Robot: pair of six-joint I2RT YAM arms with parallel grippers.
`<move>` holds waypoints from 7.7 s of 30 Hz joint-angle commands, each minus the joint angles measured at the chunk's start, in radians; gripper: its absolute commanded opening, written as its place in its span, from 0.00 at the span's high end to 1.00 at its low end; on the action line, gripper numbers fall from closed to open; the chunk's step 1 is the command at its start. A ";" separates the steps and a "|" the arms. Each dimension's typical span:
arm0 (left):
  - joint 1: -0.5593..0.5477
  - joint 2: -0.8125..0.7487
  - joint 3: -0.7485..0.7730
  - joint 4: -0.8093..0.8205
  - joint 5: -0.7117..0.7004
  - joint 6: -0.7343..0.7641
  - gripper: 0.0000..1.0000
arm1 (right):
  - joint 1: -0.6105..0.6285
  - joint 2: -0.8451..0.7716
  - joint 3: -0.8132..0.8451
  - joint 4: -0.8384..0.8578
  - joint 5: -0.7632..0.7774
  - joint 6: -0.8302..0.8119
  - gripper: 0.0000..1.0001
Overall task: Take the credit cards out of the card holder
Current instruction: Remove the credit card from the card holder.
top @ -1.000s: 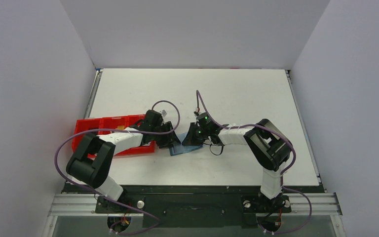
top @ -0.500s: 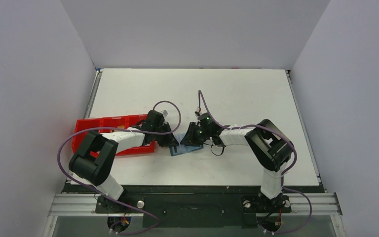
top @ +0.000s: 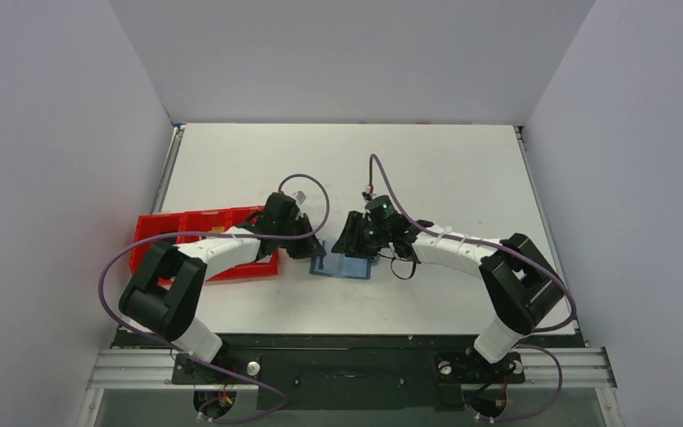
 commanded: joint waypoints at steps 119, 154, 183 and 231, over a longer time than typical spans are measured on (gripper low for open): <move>-0.117 0.216 0.057 -0.035 -0.138 0.055 1.00 | -0.133 -0.014 -0.333 0.556 -0.071 0.226 0.84; -0.116 0.212 0.038 -0.031 -0.164 0.038 1.00 | -0.184 -0.009 -0.357 0.513 -0.076 0.173 1.00; -0.122 0.129 0.049 -0.030 -0.154 0.031 1.00 | -0.214 -0.140 -0.341 0.293 -0.078 0.046 1.00; 0.009 0.039 0.134 0.224 0.330 -0.105 0.54 | -0.261 -0.346 -0.203 0.141 -0.213 0.075 1.00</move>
